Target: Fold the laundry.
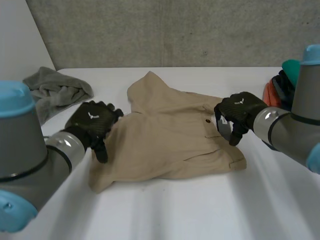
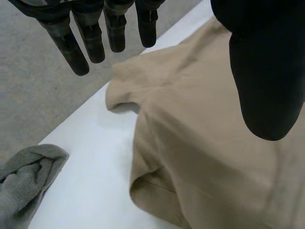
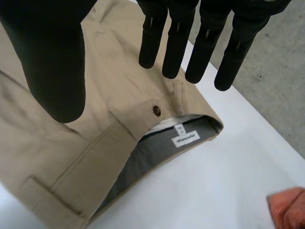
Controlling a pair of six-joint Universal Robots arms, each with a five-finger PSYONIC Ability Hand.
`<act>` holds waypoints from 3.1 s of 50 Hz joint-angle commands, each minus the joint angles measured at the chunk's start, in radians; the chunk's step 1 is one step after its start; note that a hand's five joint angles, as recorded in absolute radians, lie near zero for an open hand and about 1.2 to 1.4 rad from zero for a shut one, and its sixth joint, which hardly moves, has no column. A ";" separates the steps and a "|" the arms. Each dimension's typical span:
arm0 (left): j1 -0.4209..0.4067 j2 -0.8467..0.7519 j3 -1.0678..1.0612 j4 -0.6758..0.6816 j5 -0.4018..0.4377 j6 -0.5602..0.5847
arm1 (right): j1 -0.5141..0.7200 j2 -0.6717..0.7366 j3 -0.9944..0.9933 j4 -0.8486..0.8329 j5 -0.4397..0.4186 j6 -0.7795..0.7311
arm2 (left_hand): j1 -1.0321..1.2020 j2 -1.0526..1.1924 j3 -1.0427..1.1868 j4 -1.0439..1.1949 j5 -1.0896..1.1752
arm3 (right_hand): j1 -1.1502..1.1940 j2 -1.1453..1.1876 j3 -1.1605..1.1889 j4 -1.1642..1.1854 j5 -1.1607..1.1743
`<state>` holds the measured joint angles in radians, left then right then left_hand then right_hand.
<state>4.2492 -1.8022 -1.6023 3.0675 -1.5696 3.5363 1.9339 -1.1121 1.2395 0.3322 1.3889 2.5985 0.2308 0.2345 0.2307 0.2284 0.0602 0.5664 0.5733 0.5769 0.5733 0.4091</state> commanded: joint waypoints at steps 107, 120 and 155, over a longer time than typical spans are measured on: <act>0.037 0.158 -0.122 -0.458 0.151 0.335 | -0.038 -0.365 0.534 0.176 -0.059 -0.372 | 1.165 1.162 1.166 1.168 1.162 | 0.830 0.823 0.819 0.823 0.813; 0.023 -0.138 0.241 -0.238 0.071 0.294 | -0.039 -0.150 0.270 0.016 -0.016 -0.235 | 1.165 1.162 1.166 1.168 1.162 | 0.830 0.823 0.819 0.823 0.813; 0.133 -0.210 0.621 0.270 -0.093 -0.042 | 0.071 0.123 -0.161 -0.996 0.116 0.012 | 1.165 1.162 1.166 1.168 1.162 | 0.830 0.823 0.819 0.823 0.813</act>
<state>4.3750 -2.0108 -0.7800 3.3326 -1.6846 3.5150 2.0093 -1.0357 0.9891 -0.7182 1.5327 2.5972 1.1774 1.1985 1.1921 1.2023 0.9891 1.1099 1.1814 1.1894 1.1961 1.0187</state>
